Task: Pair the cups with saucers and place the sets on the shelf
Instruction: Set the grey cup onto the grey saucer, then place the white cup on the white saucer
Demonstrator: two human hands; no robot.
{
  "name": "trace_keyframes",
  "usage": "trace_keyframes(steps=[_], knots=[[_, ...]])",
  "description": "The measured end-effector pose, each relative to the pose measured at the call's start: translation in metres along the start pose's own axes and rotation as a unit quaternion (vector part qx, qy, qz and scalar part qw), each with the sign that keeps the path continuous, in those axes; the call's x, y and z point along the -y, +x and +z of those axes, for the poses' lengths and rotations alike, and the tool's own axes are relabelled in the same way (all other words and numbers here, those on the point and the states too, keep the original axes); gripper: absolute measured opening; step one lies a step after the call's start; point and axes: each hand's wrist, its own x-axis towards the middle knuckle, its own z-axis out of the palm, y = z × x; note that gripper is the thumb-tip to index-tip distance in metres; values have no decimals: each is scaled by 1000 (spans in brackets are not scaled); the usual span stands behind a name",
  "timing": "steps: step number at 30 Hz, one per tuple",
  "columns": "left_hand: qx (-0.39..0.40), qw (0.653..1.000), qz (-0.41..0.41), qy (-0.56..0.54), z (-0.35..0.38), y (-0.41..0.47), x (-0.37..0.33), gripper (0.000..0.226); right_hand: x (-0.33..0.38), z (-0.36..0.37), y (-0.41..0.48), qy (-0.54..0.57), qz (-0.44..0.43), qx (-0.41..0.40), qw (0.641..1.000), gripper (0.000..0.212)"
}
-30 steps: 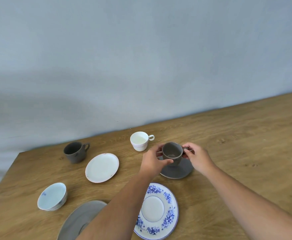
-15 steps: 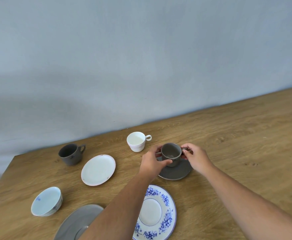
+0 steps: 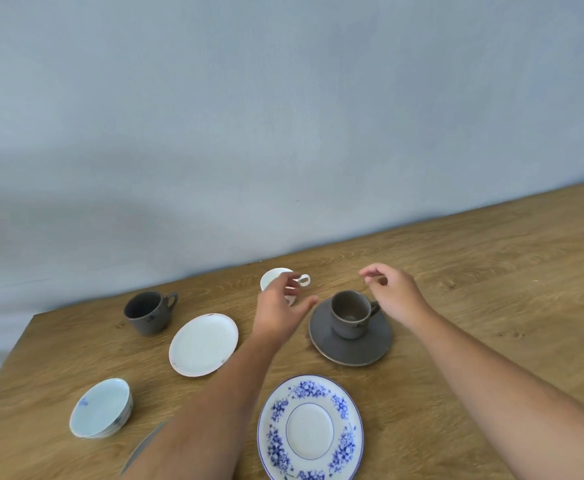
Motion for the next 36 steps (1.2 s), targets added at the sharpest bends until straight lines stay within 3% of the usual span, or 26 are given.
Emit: trace_keyframes(steps=[3,9,13,20,25,29,36], knots=[[-47,998,10,44,-27,23,7,50,26,15,20,-18,-37,43,998,19],[78,980,-60,171,-53,56,28,89,54,58,58,-144,-47,148,977,34],[115,980,-97,131,-48,63,48,92,51,81,79,-265,-57,197,942,50],[67,991,-95,60,-35,65,63,75,49,105,88,-302,-59,203,930,14],[51,994,-87,27,-47,58,60,73,56,100,82,-276,-91,180,940,16],[35,996,-82,1,-76,43,53,71,64,100,64,-164,-117,144,969,11],[30,993,-108,30,-138,5,58,82,92,134,20,-57,-148,167,973,9]])
